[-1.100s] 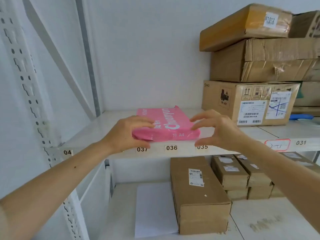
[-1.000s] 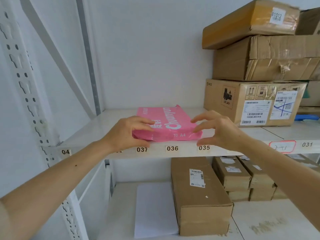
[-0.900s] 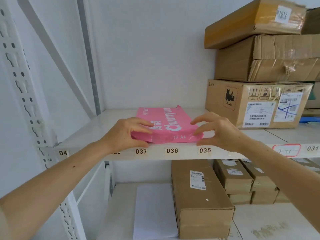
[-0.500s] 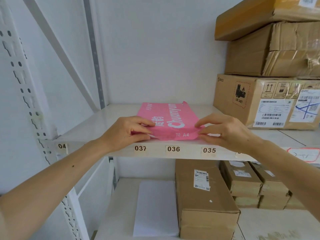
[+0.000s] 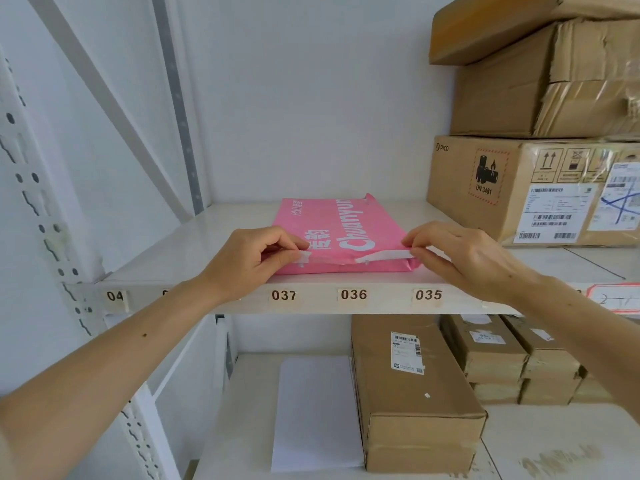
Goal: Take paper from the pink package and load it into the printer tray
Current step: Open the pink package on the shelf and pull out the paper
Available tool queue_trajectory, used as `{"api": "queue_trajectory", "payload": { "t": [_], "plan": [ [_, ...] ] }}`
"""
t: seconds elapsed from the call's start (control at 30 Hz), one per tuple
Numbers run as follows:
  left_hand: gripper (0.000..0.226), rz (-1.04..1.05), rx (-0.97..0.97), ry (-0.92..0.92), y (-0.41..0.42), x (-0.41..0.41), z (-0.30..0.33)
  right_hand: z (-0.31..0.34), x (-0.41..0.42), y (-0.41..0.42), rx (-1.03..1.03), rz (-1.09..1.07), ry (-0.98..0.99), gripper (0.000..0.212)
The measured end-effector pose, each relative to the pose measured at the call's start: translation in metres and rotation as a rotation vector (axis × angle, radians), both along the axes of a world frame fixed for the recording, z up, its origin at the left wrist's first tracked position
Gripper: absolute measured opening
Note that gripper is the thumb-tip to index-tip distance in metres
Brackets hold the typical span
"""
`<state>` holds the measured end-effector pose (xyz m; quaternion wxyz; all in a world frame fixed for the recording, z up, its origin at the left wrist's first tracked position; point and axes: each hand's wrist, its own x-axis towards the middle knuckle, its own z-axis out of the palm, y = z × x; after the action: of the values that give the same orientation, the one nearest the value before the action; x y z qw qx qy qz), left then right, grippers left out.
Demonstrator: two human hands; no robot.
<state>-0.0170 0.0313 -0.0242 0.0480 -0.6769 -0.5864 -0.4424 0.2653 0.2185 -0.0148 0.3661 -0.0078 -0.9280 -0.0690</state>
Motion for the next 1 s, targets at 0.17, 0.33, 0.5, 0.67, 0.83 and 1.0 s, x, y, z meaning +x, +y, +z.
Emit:
{"api": "queue_trajectory", "payload": {
  "t": [0.17, 0.33, 0.5, 0.67, 0.83, 1.0],
  "plan": [
    [0.008, -0.017, 0.000, -0.016, 0.000, 0.000, -0.002, -0.002, -0.001, 0.002, -0.011, 0.003, 0.018, 0.035],
    [0.013, -0.030, 0.001, -0.056, -0.002, 0.002, -0.001, -0.003, -0.002, 0.001, -0.019, -0.014, 0.029, 0.035],
    [0.008, -0.006, -0.024, -0.050, 0.001, 0.000, 0.000, 0.001, -0.017, -0.018, 0.069, -0.090, 0.086, 0.040],
    [0.007, 0.002, -0.054, -0.070, 0.002, 0.001, 0.003, 0.003, -0.067, -0.049, 0.117, -0.119, 0.040, 0.044],
    [0.017, 0.049, -0.086, -0.029, 0.003, 0.005, 0.006, 0.006, -0.080, -0.047, -0.023, -0.116, 0.025, 0.030],
    [0.054, 0.126, -0.094, 0.058, 0.008, 0.014, 0.005, 0.008, -0.080, -0.047, -0.132, -0.161, -0.012, 0.031]
  ]
}}
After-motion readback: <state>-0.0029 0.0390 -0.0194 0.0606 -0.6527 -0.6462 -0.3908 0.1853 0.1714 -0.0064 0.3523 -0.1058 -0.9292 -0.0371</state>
